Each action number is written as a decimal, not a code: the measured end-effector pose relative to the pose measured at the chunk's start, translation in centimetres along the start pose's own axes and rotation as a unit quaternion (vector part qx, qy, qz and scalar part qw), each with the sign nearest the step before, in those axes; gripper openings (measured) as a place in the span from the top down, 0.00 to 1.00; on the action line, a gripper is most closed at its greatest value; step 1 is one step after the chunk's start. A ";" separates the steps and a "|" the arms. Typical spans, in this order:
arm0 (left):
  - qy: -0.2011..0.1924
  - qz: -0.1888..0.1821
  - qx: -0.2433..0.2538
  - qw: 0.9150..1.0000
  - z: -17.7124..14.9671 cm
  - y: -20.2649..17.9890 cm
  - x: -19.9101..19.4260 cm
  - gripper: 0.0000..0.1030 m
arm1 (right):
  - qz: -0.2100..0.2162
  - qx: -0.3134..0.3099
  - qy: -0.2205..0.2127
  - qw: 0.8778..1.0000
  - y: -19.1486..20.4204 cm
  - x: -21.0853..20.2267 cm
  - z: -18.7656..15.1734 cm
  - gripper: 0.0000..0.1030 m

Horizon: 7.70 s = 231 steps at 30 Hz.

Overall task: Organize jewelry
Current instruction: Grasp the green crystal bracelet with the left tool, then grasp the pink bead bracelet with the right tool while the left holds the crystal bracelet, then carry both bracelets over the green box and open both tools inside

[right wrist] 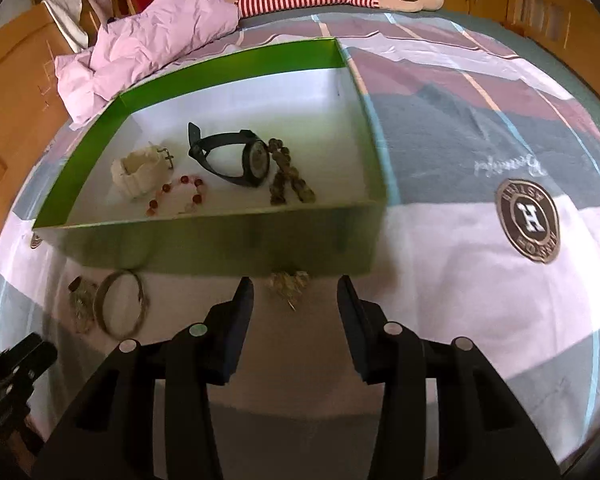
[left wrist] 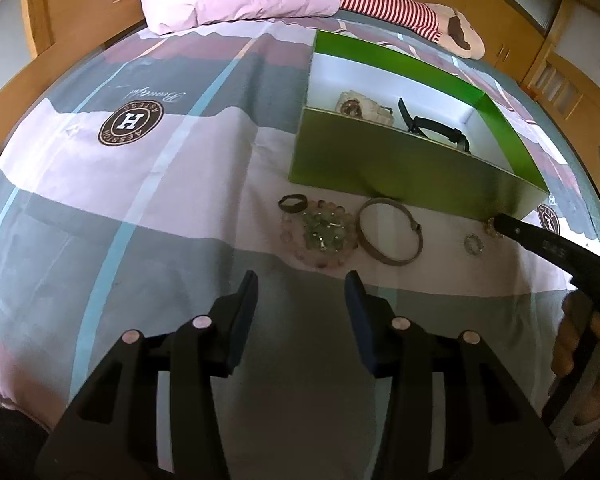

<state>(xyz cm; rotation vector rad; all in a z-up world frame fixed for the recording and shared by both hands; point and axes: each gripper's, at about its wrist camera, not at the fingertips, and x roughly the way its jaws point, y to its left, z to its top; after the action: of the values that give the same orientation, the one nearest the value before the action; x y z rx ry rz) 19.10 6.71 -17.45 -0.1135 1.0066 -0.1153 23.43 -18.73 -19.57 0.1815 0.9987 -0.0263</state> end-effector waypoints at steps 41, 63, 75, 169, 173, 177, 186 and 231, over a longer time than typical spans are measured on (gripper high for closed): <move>0.050 -0.070 0.048 0.995 -2.2 -2.3 0.5 0.79 | 0.075 -0.081 0.037 0.993 4.4 -3.5 -6.8 0.79; 0.049 -0.048 0.035 0.997 -2.6 -1.9 1.8 0.64 | 0.126 -0.158 0.053 0.978 9.1 -3.0 -8.0 0.78; 0.035 -0.009 -0.007 0.999 -2.2 0.1 1.0 0.54 | 0.135 -0.184 0.053 0.972 10.9 -2.7 -8.6 0.63; 0.024 -0.040 0.124 0.991 -6.5 -9.4 0.7 0.82 | 0.020 -0.088 0.017 0.996 0.4 -5.5 -9.1 0.92; 0.005 -0.028 0.116 0.993 -6.0 -9.1 -0.4 0.83 | 0.032 -0.069 -0.012 0.997 0.6 -7.7 -8.6 0.92; -0.032 -0.022 0.104 0.994 -4.8 -8.8 -2.8 0.83 | 0.047 -0.050 -0.045 0.997 0.8 -10.3 -7.5 0.92; -0.108 -0.028 0.074 0.991 -0.7 -8.4 -9.0 0.83 | 0.065 -0.014 -0.130 0.989 1.2 -16.5 -3.6 0.92; -0.075 0.001 0.062 0.995 4.0 -6.4 -3.3 0.39 | 0.084 0.072 -0.085 0.990 -3.9 -9.2 -0.6 0.38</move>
<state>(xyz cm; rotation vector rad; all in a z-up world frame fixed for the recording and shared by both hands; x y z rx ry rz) 20.52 1.08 -11.64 -0.0072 0.8472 -0.1640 17.58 -23.08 -12.72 0.3884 0.8083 0.0390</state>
